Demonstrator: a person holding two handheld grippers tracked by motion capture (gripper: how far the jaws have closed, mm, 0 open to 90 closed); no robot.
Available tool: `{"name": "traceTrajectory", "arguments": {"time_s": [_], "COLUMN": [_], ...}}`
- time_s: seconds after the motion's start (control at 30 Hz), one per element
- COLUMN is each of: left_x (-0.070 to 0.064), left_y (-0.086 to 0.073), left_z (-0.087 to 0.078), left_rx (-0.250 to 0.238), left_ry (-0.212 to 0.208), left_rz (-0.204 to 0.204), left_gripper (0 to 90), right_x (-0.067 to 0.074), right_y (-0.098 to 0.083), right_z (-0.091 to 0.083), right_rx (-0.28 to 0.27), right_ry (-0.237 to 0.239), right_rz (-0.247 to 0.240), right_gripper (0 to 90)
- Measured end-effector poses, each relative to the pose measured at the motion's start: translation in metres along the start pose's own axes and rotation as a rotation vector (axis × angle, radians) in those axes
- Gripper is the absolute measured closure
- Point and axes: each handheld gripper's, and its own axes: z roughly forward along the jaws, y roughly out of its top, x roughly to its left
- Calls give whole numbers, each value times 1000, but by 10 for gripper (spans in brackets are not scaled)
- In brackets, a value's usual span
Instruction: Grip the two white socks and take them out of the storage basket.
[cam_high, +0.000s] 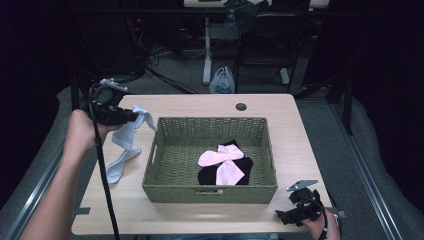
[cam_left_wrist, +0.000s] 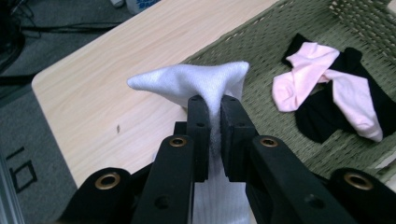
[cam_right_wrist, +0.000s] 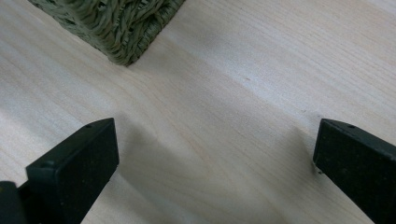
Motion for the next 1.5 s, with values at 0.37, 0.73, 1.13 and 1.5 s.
{"name": "traceTrajectory", "arguments": {"time_s": [0.37, 0.73, 1.13, 1.5], "left_x": [32, 46, 44, 33], "left_y": [-56, -111, -152, -163], "left_z": [13, 63, 131, 120], "left_rx": [33, 115, 218, 151], "left_ry": [14, -10, -27, -23], "left_rz": [-116, -223, -296, -326], "left_gripper": [833, 830, 812, 274], "right_x": [0, 0, 0, 0], "right_y": [0, 0, 0, 0], "right_z": [0, 1, 1, 1], "right_rx": [0, 2, 4, 5], "right_ry": [6, 6, 8, 3], "right_rz": [3, 3, -1, -3], "right_gripper": [0, 0, 0, 0]}}
